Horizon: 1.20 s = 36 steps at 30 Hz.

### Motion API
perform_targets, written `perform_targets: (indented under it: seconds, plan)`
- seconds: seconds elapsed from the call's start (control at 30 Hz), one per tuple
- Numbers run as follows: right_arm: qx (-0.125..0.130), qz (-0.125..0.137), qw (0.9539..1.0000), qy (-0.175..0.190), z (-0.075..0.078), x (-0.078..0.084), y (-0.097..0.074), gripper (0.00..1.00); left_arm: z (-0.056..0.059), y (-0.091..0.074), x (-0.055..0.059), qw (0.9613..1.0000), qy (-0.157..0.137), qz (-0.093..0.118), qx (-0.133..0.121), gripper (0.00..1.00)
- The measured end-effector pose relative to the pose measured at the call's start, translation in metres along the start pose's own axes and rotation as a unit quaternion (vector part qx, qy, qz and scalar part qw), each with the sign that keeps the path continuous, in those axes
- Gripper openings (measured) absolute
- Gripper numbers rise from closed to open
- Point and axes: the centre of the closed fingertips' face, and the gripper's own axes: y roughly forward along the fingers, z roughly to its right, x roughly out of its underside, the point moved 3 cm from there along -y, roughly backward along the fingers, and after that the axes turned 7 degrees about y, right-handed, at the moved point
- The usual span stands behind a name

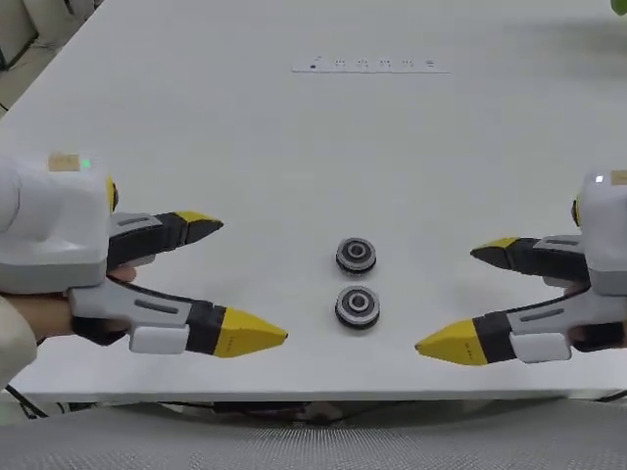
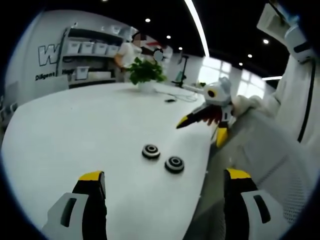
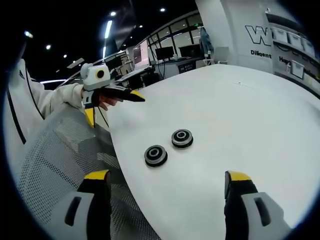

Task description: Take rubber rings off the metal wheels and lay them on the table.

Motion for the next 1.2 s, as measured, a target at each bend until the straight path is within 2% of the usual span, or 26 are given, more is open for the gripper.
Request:
perform_targets:
  seconds: [0.07, 0.33, 0.47, 0.7, 1.0, 1.1, 1.2]
  plan:
    - [-0.003, -0.004, 1.0000, -0.003, -0.001, 0.001, 0.000, 0.90, 0.000, 0.000, 0.001, 1.0000, 0.003, -0.004, 0.004, 1.00]
    - [-0.007, 0.000, 0.9999, -0.010, 0.001, -0.002, -0.001, 0.89, -0.001, 0.000, -0.010, 0.9998, 0.017, 0.000, 0.013, 1.00]
    - [-0.007, 0.005, 0.9999, -0.010, 0.004, -0.005, -0.004, 0.88, -0.001, -0.002, -0.015, 0.9991, 0.035, -0.011, 0.020, 1.00]
    - [-0.015, 0.022, 0.9995, -0.015, 0.001, -0.020, -0.005, 0.87, -0.001, -0.003, -0.032, 0.9977, 0.061, -0.013, 0.027, 1.00]
    - [-0.025, 0.029, 0.9986, -0.036, -0.001, -0.033, -0.006, 0.81, 0.003, 0.004, -0.065, 0.9944, 0.098, -0.005, 0.040, 1.00]
    - [-0.031, 0.028, 0.9985, -0.036, -0.003, -0.034, -0.008, 0.77, 0.010, 0.007, -0.080, 0.9926, 0.108, -0.002, 0.056, 1.00]
    - [-0.034, 0.028, 0.9982, -0.041, -0.005, -0.038, -0.008, 0.77, 0.017, 0.011, -0.096, 0.9900, 0.122, 0.011, 0.070, 1.00]
